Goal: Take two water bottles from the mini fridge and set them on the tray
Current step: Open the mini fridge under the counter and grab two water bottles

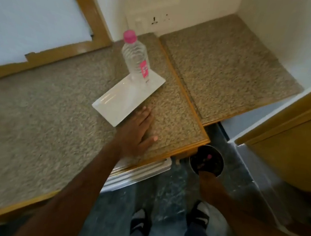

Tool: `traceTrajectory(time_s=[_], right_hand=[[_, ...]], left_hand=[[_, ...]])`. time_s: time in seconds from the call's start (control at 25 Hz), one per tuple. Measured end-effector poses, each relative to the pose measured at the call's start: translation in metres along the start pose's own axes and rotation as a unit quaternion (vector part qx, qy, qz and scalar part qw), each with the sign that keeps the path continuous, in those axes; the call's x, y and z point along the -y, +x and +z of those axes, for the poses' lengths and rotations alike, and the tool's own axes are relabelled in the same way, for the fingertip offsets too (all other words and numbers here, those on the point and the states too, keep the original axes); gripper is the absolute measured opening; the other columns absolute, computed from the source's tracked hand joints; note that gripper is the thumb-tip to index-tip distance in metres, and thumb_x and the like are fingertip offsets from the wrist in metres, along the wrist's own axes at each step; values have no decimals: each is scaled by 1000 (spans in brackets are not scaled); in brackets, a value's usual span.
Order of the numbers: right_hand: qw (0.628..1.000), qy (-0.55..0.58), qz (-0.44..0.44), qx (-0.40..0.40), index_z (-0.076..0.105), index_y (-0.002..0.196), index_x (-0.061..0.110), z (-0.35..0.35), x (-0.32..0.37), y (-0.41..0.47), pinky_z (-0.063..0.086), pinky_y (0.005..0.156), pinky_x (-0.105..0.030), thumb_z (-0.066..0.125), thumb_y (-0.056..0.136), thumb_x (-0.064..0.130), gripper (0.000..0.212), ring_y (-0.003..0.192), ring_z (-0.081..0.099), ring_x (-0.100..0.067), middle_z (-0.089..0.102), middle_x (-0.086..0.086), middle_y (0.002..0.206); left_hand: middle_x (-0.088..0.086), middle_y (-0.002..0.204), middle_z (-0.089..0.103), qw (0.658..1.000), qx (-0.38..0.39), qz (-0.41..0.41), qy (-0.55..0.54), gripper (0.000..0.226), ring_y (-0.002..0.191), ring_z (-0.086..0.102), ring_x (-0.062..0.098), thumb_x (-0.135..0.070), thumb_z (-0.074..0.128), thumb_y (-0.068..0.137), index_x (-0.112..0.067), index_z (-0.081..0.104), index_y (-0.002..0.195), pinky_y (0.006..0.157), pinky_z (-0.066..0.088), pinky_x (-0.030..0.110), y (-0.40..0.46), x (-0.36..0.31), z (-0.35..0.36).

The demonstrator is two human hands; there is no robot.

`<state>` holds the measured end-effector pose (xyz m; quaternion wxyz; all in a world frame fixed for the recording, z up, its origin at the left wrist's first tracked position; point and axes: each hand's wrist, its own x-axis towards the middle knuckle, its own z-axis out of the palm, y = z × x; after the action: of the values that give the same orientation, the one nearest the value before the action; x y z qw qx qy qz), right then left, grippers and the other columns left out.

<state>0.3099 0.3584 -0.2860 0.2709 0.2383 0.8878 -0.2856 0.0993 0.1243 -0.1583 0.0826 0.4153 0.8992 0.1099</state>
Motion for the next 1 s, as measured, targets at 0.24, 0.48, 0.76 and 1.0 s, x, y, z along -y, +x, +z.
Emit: traceTrajectory(time_s=[0.24, 0.48, 0.76, 1.0], right_hand=[[999, -8, -25, 28, 47, 134, 7, 132, 78, 20, 39, 105, -46, 47, 94, 14, 41, 125, 47, -39, 49, -21, 137], [953, -117, -277, -35, 52, 124, -16, 213, 158, 59, 44, 96, -61, 74, 75, 0, 56, 113, 54, -55, 55, -39, 124], [938, -174, -300, -9, 44, 134, -8, 250, 167, 85, 30, 111, -50, 70, 84, 28, 67, 129, 42, -45, 46, -32, 138], [895, -260, -357, -65, 42, 140, -2, 246, 117, 84, 22, 113, -58, 73, 81, 21, 70, 137, 30, -49, 35, -31, 147]], left_hand=[[19, 154, 32, 994, -50, 77, -57, 77, 145, 26, 27, -53, 52, 90, -1, 35, 144, 120, 23, 39, -34, 46, -2], [20, 152, 34, 994, -54, 95, -28, 77, 142, 31, 29, -56, 45, 91, 0, 35, 144, 117, 26, 34, -56, 76, 2], [16, 152, 37, 994, -97, 41, 5, 73, 141, 34, 27, -56, 44, 92, -4, 39, 143, 116, 28, 40, -142, 85, 15], [25, 157, 20, 955, -217, -83, 185, 65, 147, 13, 39, -29, 46, 96, 1, 22, 148, 120, 13, 55, -279, 73, 121]])
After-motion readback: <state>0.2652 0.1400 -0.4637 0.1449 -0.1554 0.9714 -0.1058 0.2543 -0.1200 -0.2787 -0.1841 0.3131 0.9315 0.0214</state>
